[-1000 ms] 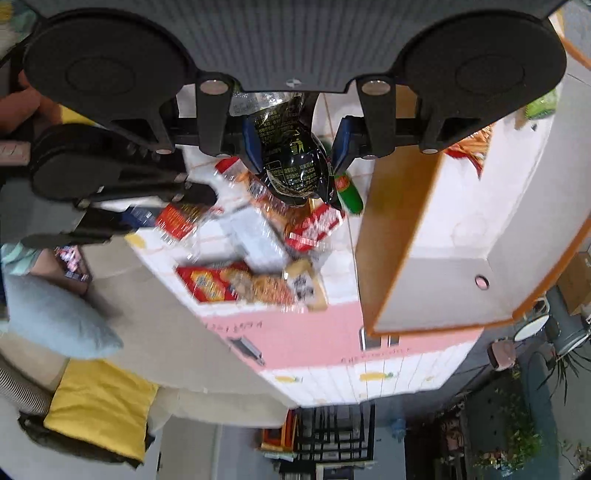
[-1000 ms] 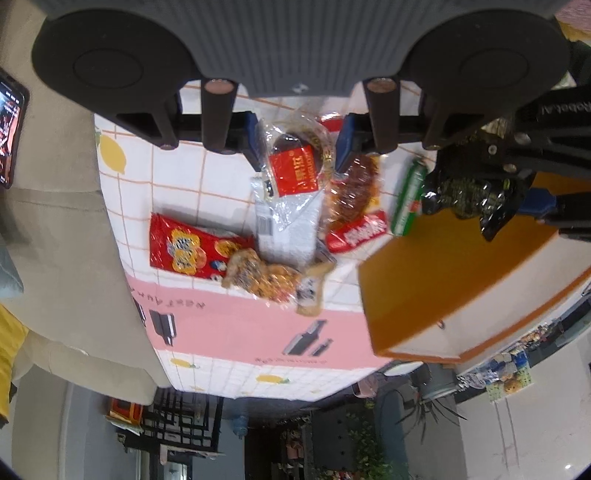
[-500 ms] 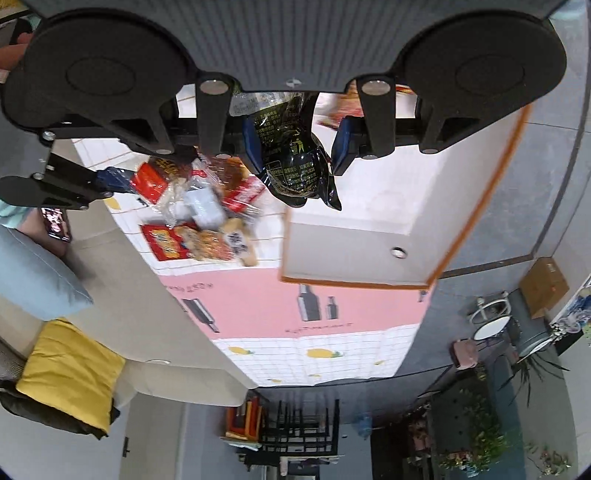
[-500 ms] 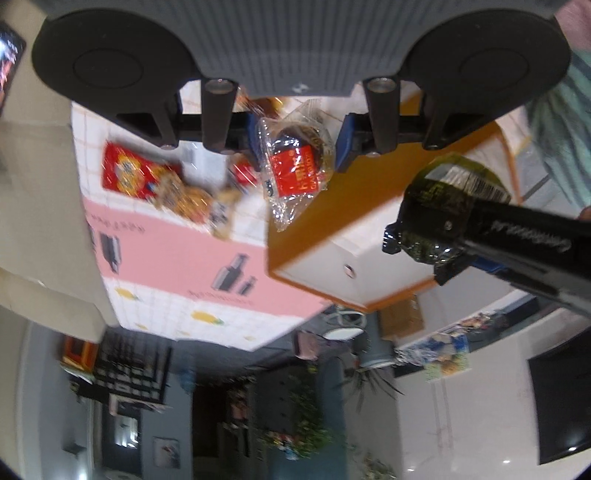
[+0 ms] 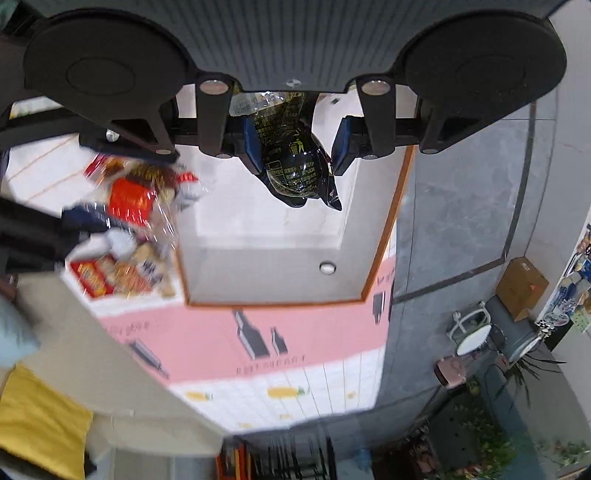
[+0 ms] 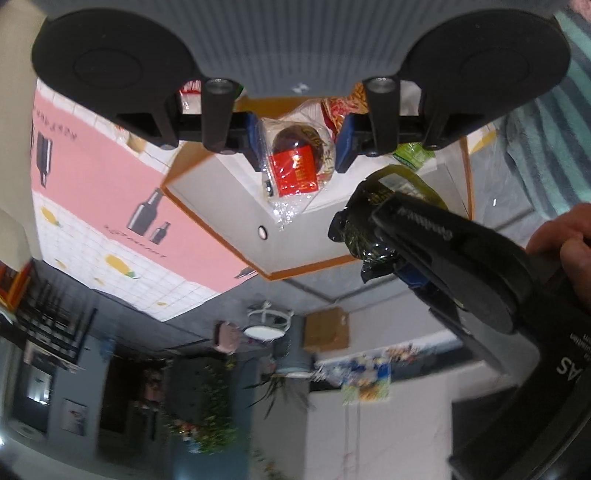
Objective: Organize snacks
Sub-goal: 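Carry the seaweed pack and the egg over the box with both grippers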
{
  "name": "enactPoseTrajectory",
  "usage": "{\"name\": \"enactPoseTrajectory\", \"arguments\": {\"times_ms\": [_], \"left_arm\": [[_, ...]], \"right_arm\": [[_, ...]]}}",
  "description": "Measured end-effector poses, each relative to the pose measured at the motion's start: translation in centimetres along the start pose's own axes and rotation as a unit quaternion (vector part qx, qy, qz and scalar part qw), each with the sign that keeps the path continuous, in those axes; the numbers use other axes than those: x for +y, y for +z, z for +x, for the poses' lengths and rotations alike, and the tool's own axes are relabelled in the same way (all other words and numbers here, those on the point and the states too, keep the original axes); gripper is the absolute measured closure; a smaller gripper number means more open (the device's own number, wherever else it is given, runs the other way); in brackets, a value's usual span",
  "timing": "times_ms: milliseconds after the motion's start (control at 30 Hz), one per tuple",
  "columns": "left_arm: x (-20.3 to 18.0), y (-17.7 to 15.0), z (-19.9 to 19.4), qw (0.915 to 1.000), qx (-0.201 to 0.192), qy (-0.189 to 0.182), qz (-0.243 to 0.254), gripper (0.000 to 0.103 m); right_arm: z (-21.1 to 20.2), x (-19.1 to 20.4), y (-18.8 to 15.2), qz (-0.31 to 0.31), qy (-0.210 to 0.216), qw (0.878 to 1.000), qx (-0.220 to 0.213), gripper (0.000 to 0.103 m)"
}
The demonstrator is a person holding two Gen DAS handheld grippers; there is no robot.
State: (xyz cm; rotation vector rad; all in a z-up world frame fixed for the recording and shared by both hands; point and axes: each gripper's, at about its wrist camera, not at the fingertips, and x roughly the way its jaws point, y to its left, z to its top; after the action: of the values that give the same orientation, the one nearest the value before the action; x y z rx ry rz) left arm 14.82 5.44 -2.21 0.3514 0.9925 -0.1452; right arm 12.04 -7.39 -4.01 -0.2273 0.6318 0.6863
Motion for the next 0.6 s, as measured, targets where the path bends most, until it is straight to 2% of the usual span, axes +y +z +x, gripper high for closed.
{"name": "enactPoseTrajectory", "arguments": {"times_ms": [300, 600], "left_arm": [[0.4, -0.5, 5.6, 0.9965, 0.067, 0.013, 0.048, 0.057], [1.3, -1.1, 8.4, 0.9933, 0.102, 0.013, 0.053, 0.057]], "right_arm": [[6.0, 1.1, 1.8, -0.076, 0.022, 0.993, 0.086, 0.065], [10.8, 2.4, 1.7, -0.121, 0.033, 0.980, 0.153, 0.065]]}}
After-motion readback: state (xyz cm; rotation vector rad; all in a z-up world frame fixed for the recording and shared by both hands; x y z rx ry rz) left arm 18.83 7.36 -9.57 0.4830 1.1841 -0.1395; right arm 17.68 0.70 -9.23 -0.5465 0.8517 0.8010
